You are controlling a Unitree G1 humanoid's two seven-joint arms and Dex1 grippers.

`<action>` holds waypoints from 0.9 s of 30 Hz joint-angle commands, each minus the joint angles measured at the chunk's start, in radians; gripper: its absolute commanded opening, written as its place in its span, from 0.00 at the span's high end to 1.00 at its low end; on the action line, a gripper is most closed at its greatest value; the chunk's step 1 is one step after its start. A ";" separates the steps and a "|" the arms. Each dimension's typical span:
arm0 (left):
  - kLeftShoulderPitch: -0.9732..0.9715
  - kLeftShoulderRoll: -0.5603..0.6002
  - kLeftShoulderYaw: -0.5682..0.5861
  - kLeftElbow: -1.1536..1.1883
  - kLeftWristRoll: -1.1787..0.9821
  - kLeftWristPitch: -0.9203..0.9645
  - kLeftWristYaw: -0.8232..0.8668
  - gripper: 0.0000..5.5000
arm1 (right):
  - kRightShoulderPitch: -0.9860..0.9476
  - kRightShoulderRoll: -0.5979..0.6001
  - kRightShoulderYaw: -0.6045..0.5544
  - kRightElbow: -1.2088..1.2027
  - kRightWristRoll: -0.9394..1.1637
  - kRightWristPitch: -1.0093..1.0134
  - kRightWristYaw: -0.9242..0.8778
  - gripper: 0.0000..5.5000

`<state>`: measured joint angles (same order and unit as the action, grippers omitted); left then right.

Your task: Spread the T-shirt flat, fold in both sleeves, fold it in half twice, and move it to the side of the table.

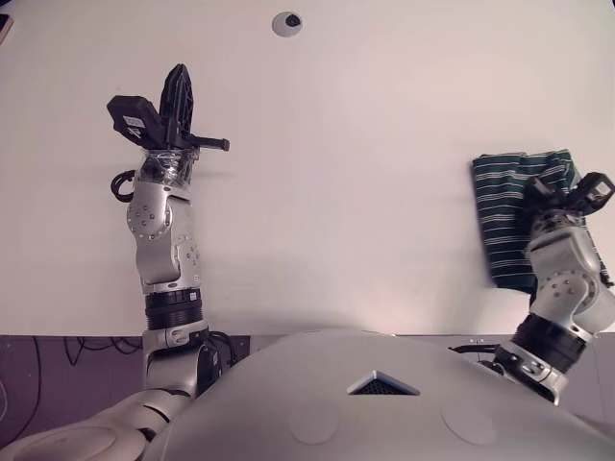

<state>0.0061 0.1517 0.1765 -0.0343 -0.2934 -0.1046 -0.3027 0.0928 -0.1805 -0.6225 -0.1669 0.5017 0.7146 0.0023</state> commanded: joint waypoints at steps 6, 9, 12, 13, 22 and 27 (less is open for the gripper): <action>0.002 0.040 0.006 0.046 0.021 -0.013 -0.030 1.00 | -0.118 0.006 0.294 -0.186 -0.125 -0.494 0.255 1.00; 0.041 0.050 -0.030 -0.008 0.071 -0.002 -0.022 1.00 | -0.191 0.069 0.406 -0.152 -0.225 -0.663 0.217 1.00; 0.083 0.013 -0.054 -0.034 0.058 0.018 -0.009 1.00 | -0.196 0.103 0.488 0.005 -0.349 -0.857 0.200 1.00; 0.101 0.014 -0.059 -0.028 0.083 -0.003 0.000 1.00 | -0.189 0.104 0.507 0.055 -0.391 -0.913 0.193 1.00; 0.133 0.072 -0.063 0.034 0.271 -0.163 0.065 1.00 | -0.065 0.094 0.513 -0.010 -0.394 -0.939 0.167 1.00; 0.156 0.089 -0.052 -0.047 0.227 -0.113 0.047 1.00 | 0.099 0.094 0.542 -0.216 -0.446 -0.878 0.131 1.00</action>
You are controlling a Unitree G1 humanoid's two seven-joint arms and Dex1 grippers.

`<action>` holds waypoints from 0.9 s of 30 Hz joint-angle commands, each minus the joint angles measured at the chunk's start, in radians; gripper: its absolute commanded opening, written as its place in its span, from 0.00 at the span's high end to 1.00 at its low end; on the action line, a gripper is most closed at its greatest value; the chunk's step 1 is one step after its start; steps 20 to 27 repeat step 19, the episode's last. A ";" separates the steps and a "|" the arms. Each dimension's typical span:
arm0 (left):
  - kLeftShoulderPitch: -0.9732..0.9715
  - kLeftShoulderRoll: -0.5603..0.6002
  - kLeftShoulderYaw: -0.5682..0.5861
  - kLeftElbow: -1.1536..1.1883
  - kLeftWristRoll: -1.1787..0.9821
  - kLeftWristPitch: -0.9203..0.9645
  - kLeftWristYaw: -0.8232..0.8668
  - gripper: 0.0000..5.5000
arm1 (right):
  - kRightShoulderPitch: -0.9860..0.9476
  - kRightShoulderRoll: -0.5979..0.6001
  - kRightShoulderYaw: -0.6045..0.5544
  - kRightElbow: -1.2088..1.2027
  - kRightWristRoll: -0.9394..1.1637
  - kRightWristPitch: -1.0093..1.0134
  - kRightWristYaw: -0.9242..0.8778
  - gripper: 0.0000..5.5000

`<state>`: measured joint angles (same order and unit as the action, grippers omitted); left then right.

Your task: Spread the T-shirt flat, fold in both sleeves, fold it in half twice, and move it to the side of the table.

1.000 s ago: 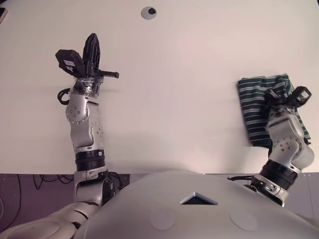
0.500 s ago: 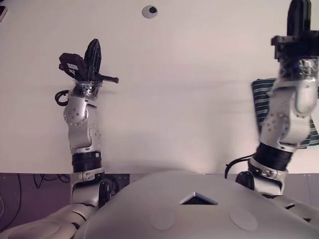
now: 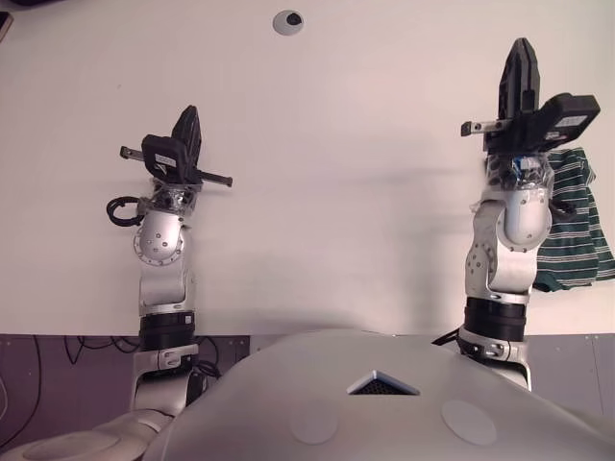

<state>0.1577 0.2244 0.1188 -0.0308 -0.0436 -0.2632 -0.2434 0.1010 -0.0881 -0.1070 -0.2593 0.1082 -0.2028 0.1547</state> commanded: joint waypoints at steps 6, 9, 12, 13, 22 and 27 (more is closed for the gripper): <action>0.074 0.021 -0.004 -0.213 -0.071 0.197 -0.027 1.00 | 0.204 -0.006 0.009 -0.336 -0.014 0.162 -0.039 1.00; 0.081 0.022 -0.005 -0.266 -0.082 0.256 -0.027 1.00 | 0.200 -0.012 -0.004 -0.384 0.004 0.220 -0.045 1.00; 0.038 0.029 -0.004 -0.279 -0.085 0.303 -0.029 1.00 | 0.181 -0.021 -0.018 -0.400 -0.004 0.265 -0.057 1.00; 0.013 0.036 -0.001 -0.273 -0.086 0.316 -0.032 1.00 | 0.175 -0.022 -0.025 -0.405 -0.006 0.281 -0.065 1.00; -0.068 0.053 0.019 -0.237 -0.110 0.379 -0.036 1.00 | 0.123 -0.029 -0.040 -0.407 -0.016 0.351 -0.083 1.00; -0.068 0.053 0.019 -0.237 -0.110 0.379 -0.036 1.00 | 0.123 -0.029 -0.040 -0.407 -0.016 0.351 -0.083 1.00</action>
